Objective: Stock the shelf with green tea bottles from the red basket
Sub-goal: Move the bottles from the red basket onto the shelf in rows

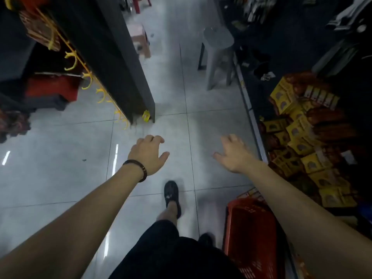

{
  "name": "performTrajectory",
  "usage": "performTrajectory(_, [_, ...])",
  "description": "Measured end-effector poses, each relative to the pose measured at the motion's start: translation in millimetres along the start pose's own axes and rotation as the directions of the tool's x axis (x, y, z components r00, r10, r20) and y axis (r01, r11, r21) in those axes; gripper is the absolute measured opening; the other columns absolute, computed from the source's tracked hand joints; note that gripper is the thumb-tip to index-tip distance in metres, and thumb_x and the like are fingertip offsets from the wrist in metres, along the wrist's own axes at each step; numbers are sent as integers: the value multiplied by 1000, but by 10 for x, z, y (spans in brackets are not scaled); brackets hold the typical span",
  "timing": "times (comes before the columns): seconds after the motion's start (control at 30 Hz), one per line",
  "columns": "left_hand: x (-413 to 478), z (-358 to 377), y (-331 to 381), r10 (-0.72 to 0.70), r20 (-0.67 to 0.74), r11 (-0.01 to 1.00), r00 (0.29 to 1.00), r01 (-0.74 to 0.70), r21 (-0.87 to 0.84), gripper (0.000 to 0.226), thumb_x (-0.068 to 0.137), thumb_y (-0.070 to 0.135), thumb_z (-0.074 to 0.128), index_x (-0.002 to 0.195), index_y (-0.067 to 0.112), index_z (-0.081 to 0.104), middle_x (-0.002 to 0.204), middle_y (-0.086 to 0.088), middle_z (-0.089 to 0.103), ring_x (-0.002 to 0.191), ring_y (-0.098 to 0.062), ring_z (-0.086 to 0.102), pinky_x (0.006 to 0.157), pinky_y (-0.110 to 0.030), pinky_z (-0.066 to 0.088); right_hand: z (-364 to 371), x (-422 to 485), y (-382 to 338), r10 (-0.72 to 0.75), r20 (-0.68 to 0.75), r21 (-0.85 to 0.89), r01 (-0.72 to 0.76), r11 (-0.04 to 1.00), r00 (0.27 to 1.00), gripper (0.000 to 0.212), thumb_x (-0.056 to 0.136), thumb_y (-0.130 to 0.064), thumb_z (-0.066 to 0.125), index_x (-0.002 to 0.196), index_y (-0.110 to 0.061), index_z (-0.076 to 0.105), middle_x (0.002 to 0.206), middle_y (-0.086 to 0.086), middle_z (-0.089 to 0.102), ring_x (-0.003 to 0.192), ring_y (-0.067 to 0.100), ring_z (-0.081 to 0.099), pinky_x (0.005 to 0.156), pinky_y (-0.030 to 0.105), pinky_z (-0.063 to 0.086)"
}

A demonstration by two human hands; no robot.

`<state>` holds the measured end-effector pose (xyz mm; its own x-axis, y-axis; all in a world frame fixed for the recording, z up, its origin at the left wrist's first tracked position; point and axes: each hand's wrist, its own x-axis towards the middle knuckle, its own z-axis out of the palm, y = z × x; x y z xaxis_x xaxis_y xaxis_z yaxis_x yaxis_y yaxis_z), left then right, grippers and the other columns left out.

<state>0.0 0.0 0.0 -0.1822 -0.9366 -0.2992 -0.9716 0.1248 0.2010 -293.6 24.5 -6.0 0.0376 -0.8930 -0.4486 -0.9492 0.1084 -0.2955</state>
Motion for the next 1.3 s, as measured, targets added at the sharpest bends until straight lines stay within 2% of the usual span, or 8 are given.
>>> performTrajectory(0.2, [1269,-217,-196,-3,64,973,998,18,-232,51,98,52,59,141,26,53,147,-4,54,121,-31,59,105,-49,52,-435,1003,-92,11,62,36,-14,999,998,79,102,-57,51,166,-19,24,167,15,24,154,36,24,124,49,27])
performTrajectory(0.37, [2348,-623,-268,31,80,977,996,-13,-213,53,98,51,59,143,26,51,148,-5,54,129,-30,56,105,-48,53,-968,1779,-145,94,66,12,-95,995,993,78,101,-57,53,165,-21,26,165,13,27,152,36,27,123,53,30])
performTrajectory(0.47, [3033,-932,-244,44,67,979,997,-30,-200,58,99,50,59,147,22,47,151,-7,53,132,-32,55,106,-47,52,-1319,2337,-184,112,35,8,-113,994,993,75,101,-57,51,163,-22,27,164,14,27,151,37,29,123,51,30])
performTrajectory(0.6, [3827,-1231,-139,48,82,986,995,-34,-164,61,98,52,59,148,21,45,151,-8,52,131,-34,56,106,-49,52,-1705,3056,-178,113,75,18,-115,993,991,72,101,-56,52,159,-18,31,160,16,30,148,38,31,122,52,31])
performTrajectory(0.77, [4965,-1435,43,28,127,968,992,4,-249,63,99,48,61,151,18,43,153,-8,49,136,-31,53,111,-48,48,-2311,4137,-42,55,79,70,-61,996,995,80,99,-57,58,163,-21,27,164,14,29,151,37,30,123,52,31])
performTrajectory(0.9, [5764,-1649,117,-83,127,955,988,116,-273,66,97,47,65,151,17,44,151,-9,51,135,-30,55,112,-47,48,-2824,5023,85,8,105,69,-16,997,994,80,98,-59,57,163,-23,27,167,14,27,153,37,29,124,54,30])
performTrajectory(1.03, [6430,-1918,68,-171,153,931,973,211,-299,63,96,45,67,148,16,47,149,-11,53,132,-29,57,112,-45,48,-3317,5876,42,-74,180,38,68,997,981,81,97,-59,59,163,-24,26,168,13,26,153,36,29,123,55,31])
performTrajectory(1.3, [7789,-2491,-322,-260,90,894,961,275,-354,54,97,47,64,142,19,53,145,-8,56,132,-25,56,111,-40,47,-4159,7664,-380,-165,249,-97,194,976,954,84,98,-64,54,163,-16,27,165,18,30,149,41,32,121,57,33])
